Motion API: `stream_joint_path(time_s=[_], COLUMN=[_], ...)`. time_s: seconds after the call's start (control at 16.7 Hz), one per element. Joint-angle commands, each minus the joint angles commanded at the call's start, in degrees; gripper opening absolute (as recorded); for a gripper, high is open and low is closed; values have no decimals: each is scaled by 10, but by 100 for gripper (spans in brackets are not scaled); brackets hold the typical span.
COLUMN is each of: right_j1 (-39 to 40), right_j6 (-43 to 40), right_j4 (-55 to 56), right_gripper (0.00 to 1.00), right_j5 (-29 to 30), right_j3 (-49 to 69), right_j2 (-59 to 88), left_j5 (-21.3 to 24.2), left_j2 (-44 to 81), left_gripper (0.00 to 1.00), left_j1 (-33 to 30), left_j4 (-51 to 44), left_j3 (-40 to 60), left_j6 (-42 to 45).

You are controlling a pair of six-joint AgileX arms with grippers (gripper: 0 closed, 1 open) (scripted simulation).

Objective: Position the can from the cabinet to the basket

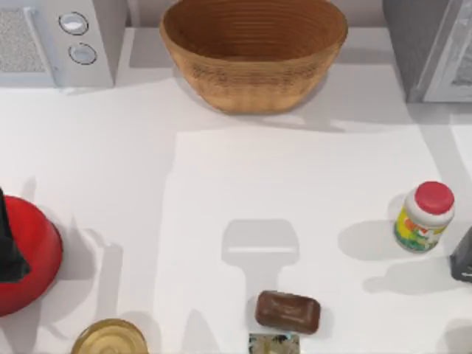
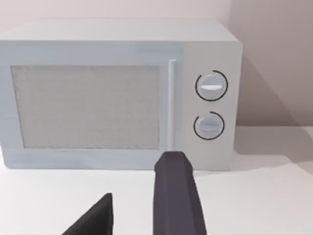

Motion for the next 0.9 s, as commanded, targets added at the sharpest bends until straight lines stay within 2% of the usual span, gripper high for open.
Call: stream_joint_path(time_s=[0.42,0.9], right_j1=[-3,-3], right_j6=[0,0], right_j4=[-6,-6], right_gripper=[100,40], right_j5=[-3,-3], right_j3=[39,39], right_j2=[32,32], left_j5=[0,0], left_j2=[0,0], left_gripper=[100,100], left_j1=[0,0], left_j4=[0,0], left_j3=[0,0], left_j6=[0,0])
